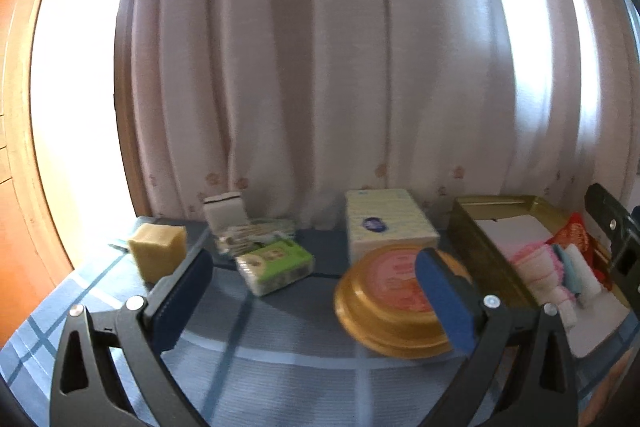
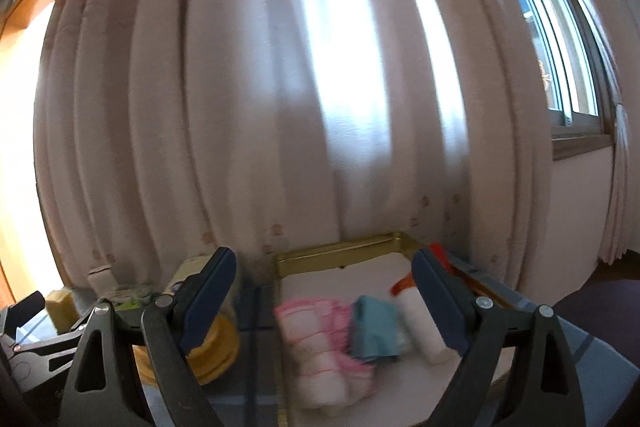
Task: Organize soft objects
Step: 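Withdraw both tools from the tray toward the remaining items, then grasp the yellow sponge with the left tool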
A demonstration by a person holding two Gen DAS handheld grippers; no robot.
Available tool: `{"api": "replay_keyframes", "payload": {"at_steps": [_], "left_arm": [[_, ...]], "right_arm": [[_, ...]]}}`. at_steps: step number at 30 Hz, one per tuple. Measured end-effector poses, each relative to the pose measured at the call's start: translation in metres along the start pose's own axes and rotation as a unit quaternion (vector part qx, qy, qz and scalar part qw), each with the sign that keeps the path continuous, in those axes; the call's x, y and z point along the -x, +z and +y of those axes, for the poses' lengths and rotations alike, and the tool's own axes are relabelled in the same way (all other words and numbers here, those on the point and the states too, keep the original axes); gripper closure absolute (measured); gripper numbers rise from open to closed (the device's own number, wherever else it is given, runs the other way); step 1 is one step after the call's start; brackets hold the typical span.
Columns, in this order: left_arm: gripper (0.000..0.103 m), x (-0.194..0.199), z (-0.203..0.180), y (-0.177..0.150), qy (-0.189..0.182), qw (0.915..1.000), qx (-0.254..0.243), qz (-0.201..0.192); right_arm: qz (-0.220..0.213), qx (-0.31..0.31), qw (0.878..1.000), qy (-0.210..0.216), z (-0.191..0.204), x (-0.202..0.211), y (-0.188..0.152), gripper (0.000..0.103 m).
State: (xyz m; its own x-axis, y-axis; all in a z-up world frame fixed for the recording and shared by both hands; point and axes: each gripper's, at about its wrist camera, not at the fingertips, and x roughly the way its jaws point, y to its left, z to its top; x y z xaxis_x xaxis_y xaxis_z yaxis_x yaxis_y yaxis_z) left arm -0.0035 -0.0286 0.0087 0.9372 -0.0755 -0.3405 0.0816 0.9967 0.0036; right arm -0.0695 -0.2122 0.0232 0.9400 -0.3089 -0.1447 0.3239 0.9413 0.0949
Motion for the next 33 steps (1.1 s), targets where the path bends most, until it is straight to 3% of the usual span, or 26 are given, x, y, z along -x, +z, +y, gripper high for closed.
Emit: {"api": "replay_keyframes", "payload": {"at_steps": [13, 22, 28, 31, 33], "left_arm": [[0.001, -0.017, 0.076, 0.001, 0.043, 0.9987, 0.013, 0.024], [0.001, -0.028, 0.134, 0.002, 0.104, 0.9935, 0.026, 0.038], [0.001, -0.043, 0.166, 0.004, 0.140, 0.9872, 0.051, 0.057], [0.001, -0.059, 0.173, 0.005, 0.169, 0.9817, 0.051, 0.073], [0.001, -0.069, 0.176, 0.005, 0.168, 0.9805, 0.050, 0.090]], "right_arm": [[0.045, 0.034, 0.995, 0.076, 0.082, -0.014, -0.014, 0.012], [0.069, 0.067, 0.988, 0.120, 0.123, -0.022, -0.023, 0.012], [0.081, 0.102, 0.979, 0.157, 0.155, -0.032, -0.028, 0.012], [0.107, 0.130, 0.970, 0.178, 0.175, -0.044, -0.032, 0.012], [0.113, 0.134, 0.967, 0.183, 0.182, -0.046, -0.034, 0.012]]}}
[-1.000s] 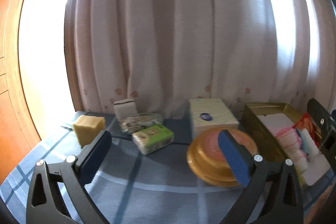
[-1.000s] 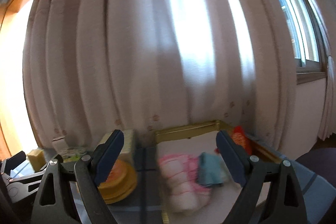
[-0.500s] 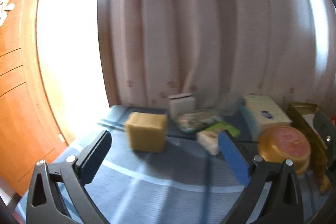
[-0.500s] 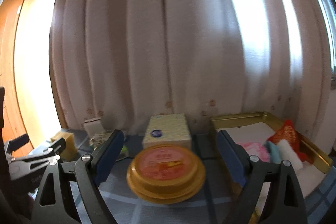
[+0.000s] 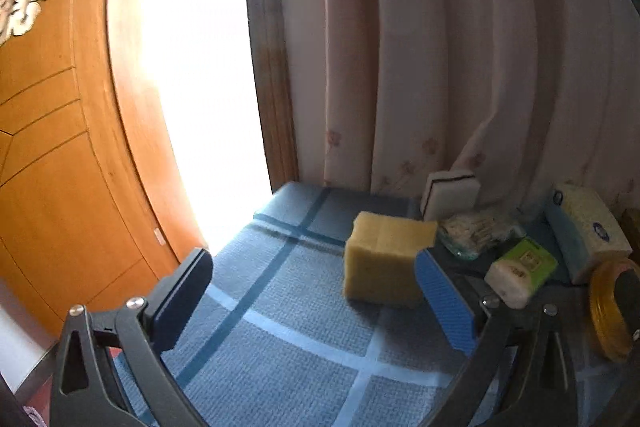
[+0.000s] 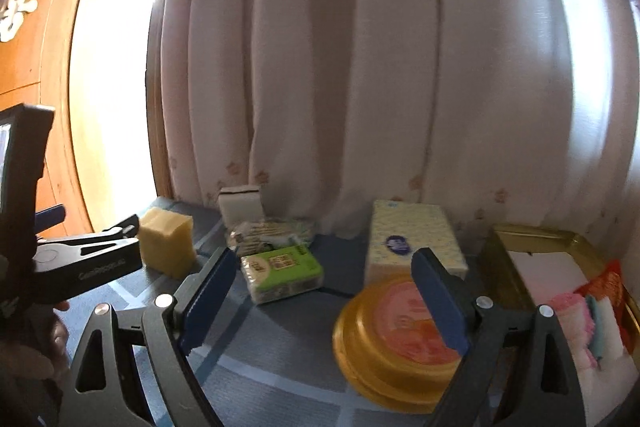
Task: Organize soft objects
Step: 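Grasp the yellow sponge with the left tool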
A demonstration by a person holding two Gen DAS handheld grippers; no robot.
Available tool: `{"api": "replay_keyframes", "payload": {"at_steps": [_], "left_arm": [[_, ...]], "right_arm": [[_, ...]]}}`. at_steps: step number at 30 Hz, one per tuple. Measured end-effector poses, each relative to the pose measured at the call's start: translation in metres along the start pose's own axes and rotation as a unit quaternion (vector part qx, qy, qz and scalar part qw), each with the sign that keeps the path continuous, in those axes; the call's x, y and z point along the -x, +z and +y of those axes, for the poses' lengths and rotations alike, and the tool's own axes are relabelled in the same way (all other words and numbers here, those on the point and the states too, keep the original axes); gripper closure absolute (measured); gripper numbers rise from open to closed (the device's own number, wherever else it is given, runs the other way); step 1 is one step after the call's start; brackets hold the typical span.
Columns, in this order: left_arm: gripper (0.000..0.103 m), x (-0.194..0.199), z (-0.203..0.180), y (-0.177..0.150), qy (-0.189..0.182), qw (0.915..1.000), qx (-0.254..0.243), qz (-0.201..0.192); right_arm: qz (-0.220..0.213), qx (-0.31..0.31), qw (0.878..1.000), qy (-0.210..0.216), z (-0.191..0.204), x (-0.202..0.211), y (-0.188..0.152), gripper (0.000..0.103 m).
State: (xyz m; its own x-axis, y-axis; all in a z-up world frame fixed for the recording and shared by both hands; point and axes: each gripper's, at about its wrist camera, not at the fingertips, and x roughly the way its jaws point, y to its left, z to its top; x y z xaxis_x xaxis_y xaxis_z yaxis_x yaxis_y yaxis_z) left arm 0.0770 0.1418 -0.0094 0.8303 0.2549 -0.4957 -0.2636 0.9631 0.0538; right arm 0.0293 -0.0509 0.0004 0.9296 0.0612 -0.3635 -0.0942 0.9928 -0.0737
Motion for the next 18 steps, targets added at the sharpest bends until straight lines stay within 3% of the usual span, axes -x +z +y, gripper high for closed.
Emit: {"api": "replay_keyframes", "payload": {"at_steps": [8, 14, 18], "left_arm": [[0.001, -0.024, -0.023, 0.011, -0.037, 0.9975, -0.050, 0.034], [0.001, -0.049, -0.037, 0.018, -0.036, 0.9957, -0.064, 0.056], [0.003, -0.065, -0.036, 0.020, -0.050, 0.9932, -0.052, 0.092]], "right_arm": [[-0.007, -0.014, 1.000, 0.013, -0.001, -0.002, 0.000, 0.012], [0.022, -0.030, 0.999, 0.029, -0.007, -0.015, 0.000, 0.012], [0.045, -0.026, 0.998, 0.044, -0.005, -0.024, 0.000, 0.012]]}}
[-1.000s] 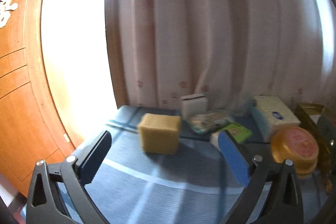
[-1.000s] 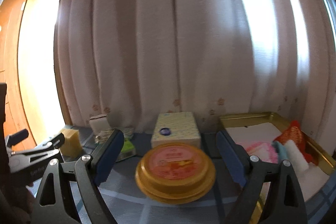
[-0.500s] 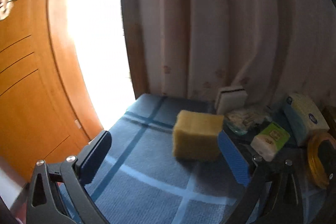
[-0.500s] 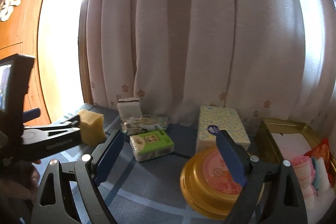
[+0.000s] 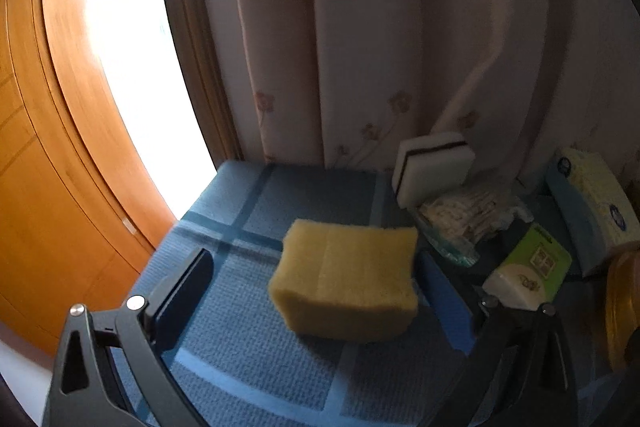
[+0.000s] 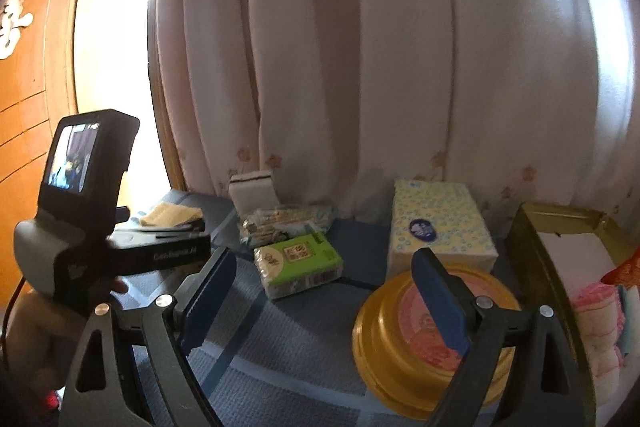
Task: Organize soft objects
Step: 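Grasp the yellow sponge with the left tool, then grasp the bagged white pack with the right tool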
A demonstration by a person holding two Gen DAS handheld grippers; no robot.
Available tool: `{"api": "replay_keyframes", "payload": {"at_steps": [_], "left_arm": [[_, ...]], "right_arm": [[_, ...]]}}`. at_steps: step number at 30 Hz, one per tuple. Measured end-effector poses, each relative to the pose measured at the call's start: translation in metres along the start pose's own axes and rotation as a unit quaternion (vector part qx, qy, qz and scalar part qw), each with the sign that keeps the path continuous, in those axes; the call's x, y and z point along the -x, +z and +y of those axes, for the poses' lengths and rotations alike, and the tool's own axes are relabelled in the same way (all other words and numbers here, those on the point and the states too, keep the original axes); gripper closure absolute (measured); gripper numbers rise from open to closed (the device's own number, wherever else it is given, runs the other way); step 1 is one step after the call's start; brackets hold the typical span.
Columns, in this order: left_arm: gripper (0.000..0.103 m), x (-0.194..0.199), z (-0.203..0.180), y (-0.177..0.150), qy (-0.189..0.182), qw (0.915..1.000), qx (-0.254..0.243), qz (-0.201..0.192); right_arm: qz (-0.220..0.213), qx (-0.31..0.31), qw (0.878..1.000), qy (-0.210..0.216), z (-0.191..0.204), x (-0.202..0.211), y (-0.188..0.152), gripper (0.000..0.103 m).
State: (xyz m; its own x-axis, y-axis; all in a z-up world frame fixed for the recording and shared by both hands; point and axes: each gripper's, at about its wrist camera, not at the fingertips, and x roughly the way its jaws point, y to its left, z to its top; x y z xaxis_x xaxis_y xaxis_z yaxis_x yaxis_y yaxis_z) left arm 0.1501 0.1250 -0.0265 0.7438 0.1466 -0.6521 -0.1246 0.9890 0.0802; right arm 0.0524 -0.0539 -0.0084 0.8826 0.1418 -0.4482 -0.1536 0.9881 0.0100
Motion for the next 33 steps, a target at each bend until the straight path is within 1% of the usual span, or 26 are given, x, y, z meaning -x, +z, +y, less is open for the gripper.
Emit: {"api": "replay_keyframes", "payload": {"at_steps": [1, 3, 5, 6, 7, 8, 9, 12, 16, 19, 20, 22, 23, 25, 28, 30, 33], "left_arm": [[0.009, -0.002, 0.002, 0.001, -0.002, 1.0000, 0.005, 0.004], [0.016, -0.008, 0.006, 0.004, -0.020, 0.9996, 0.016, 0.013], [0.021, -0.011, 0.009, 0.004, -0.038, 0.9989, 0.021, 0.019], [0.026, -0.012, 0.009, 0.004, -0.044, 0.9985, 0.022, 0.021], [0.038, -0.011, 0.008, 0.003, -0.049, 0.9983, 0.021, 0.022], [0.043, -0.011, 0.006, 0.003, -0.060, 0.9978, 0.017, 0.023], [0.043, -0.009, 0.005, 0.003, -0.072, 0.9971, 0.013, 0.020], [0.043, 0.001, 0.004, 0.001, -0.063, 0.9979, 0.012, 0.005], [0.043, 0.014, 0.016, -0.003, -0.054, 0.9979, 0.031, -0.017], [0.043, 0.024, 0.026, -0.006, -0.033, 0.9977, 0.044, -0.040], [0.043, 0.029, 0.030, -0.006, -0.017, 0.9974, 0.046, -0.052], [0.043, 0.033, 0.035, -0.007, 0.004, 0.9966, 0.053, -0.063], [0.043, 0.035, 0.039, -0.007, 0.006, 0.9964, 0.057, -0.063], [0.043, 0.035, 0.044, -0.007, -0.004, 0.9961, 0.068, -0.056], [0.043, 0.036, 0.047, -0.007, -0.011, 0.9959, 0.075, -0.049], [0.043, 0.035, 0.049, -0.006, -0.010, 0.9958, 0.076, -0.051], [0.043, 0.036, 0.051, -0.005, -0.008, 0.9958, 0.076, -0.051]], "right_arm": [[0.004, 0.000, 1.000, 0.002, 0.001, -0.001, 0.000, 0.012], [0.015, 0.002, 1.000, 0.012, 0.003, -0.007, 0.000, 0.012], [0.024, 0.009, 1.000, 0.017, 0.008, -0.012, 0.000, 0.012], [0.027, 0.013, 0.999, 0.018, 0.010, -0.015, 0.000, 0.012], [0.031, 0.018, 0.999, 0.018, 0.012, -0.018, 0.000, 0.012], [0.038, 0.025, 0.999, 0.019, 0.016, -0.021, 0.001, 0.012], [0.044, 0.031, 0.998, 0.022, 0.018, -0.024, 0.002, 0.012], [0.062, 0.047, 0.997, 0.028, 0.026, -0.033, 0.004, 0.012], [0.091, 0.058, 0.994, 0.027, 0.031, -0.052, 0.009, 0.012], [0.102, 0.057, 0.993, 0.028, 0.033, -0.063, 0.013, 0.012], [0.111, 0.058, 0.992, 0.028, 0.034, -0.070, 0.013, 0.012], [0.128, 0.066, 0.989, 0.025, 0.037, -0.083, 0.012, 0.012], [0.140, 0.072, 0.987, 0.021, 0.038, -0.091, 0.010, 0.012], [0.166, 0.072, 0.983, 0.018, 0.037, -0.105, 0.009, 0.012], [0.166, 0.079, 0.983, 0.015, 0.037, -0.112, 0.013, 0.012], [0.180, 0.085, 0.980, 0.012, 0.036, -0.121, 0.015, 0.012], [0.187, 0.085, 0.979, 0.007, 0.031, -0.129, 0.018, 0.012]]}}
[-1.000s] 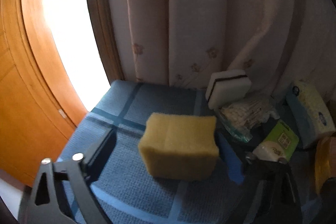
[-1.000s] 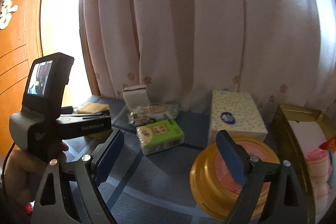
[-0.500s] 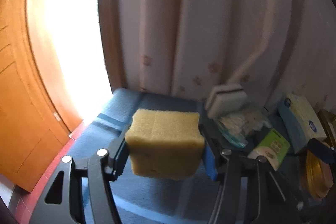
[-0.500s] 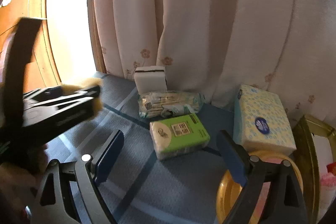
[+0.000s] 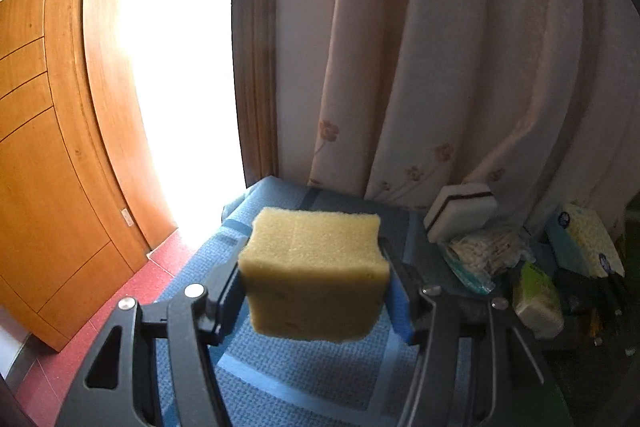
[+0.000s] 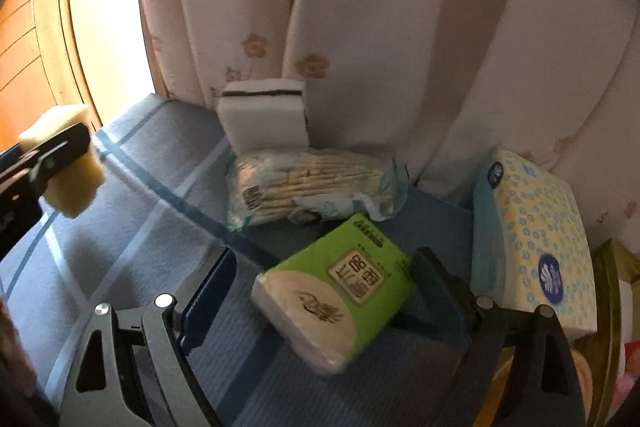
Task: Organize soft objects
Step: 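Grasp the bagged white pack with the right tool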
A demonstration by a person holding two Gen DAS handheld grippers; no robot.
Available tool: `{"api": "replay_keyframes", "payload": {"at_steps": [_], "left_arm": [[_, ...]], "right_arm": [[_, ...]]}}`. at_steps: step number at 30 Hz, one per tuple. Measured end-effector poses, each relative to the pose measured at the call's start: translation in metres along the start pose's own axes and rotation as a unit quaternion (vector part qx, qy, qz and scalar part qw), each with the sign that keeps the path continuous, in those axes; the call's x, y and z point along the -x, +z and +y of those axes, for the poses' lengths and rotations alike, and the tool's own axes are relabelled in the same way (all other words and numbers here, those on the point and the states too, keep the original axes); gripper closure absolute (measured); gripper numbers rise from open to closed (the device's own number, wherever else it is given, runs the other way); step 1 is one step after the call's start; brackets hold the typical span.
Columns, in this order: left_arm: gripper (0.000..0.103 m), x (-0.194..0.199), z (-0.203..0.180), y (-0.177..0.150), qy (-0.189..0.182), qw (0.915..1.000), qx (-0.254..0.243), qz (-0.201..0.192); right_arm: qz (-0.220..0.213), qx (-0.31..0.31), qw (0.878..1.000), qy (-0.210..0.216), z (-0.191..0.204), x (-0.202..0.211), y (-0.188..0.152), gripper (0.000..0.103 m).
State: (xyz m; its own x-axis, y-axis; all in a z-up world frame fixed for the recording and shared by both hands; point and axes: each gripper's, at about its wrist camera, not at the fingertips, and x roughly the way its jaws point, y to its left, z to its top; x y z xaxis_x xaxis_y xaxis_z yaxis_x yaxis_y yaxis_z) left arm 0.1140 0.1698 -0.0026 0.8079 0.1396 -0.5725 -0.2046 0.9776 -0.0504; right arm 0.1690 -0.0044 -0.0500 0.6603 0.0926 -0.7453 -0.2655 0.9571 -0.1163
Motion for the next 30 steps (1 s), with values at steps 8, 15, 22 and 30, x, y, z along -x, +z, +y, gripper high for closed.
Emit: {"api": "replay_keyframes", "payload": {"at_steps": [8, 15, 22, 30], "left_arm": [[0.043, -0.007, 0.004, 0.005, -0.007, 0.9999, 0.010, 0.004], [0.043, -0.006, 0.008, 0.006, -0.008, 0.9999, 0.011, 0.003], [0.043, -0.005, 0.006, 0.003, -0.006, 0.9999, 0.013, -0.004], [0.043, -0.002, 0.003, -0.002, -0.017, 0.9997, 0.004, -0.016]], "right_arm": [[0.015, 0.005, 1.000, -0.011, -0.009, -0.007, 0.001, 0.012], [0.024, -0.030, 0.999, -0.026, -0.020, 0.008, -0.009, 0.075], [-0.079, -0.078, 0.989, 0.096, -0.034, 0.061, -0.031, 0.076], [-0.158, -0.068, 0.979, 0.108, -0.031, 0.109, -0.054, 0.076]]}}
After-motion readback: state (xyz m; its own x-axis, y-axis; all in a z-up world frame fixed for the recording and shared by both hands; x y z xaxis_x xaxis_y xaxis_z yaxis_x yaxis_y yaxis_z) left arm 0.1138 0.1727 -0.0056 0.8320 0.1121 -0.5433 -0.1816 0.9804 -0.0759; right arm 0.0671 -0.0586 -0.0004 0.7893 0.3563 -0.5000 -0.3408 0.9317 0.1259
